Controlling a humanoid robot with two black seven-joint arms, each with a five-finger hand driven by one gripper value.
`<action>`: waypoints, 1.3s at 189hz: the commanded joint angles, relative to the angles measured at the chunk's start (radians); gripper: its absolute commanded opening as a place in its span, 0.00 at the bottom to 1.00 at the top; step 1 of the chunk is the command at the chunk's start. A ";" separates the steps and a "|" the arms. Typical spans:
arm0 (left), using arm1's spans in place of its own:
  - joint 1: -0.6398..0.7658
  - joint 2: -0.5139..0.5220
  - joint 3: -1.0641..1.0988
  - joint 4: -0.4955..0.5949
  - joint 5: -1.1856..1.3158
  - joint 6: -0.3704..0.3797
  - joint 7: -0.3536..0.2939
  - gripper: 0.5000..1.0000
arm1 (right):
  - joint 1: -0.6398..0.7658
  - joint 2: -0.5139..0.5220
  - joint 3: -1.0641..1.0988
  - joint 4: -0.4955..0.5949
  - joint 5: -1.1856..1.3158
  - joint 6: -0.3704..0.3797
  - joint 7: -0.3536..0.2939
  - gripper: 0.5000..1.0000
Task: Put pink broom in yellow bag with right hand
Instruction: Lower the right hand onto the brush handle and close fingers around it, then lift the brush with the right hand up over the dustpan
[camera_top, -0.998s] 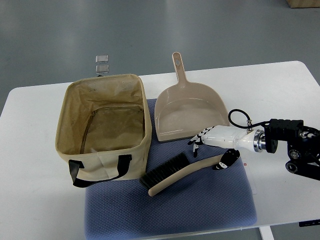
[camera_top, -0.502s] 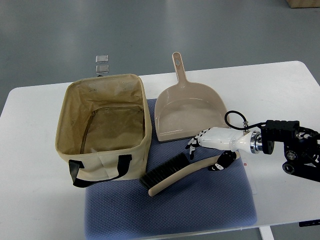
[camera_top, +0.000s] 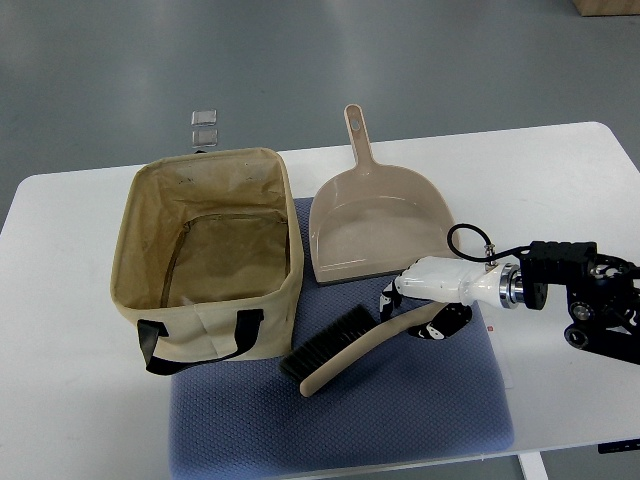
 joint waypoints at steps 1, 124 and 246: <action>0.000 0.000 -0.001 -0.001 0.000 0.000 0.000 1.00 | 0.000 -0.001 0.000 0.000 0.001 0.003 0.012 0.31; 0.000 0.000 -0.001 -0.001 0.000 0.000 0.000 1.00 | -0.005 -0.013 0.001 0.000 0.002 0.004 0.058 0.00; 0.000 0.000 -0.001 0.001 0.000 0.000 0.000 1.00 | 0.008 -0.148 0.123 0.008 0.089 0.000 0.178 0.00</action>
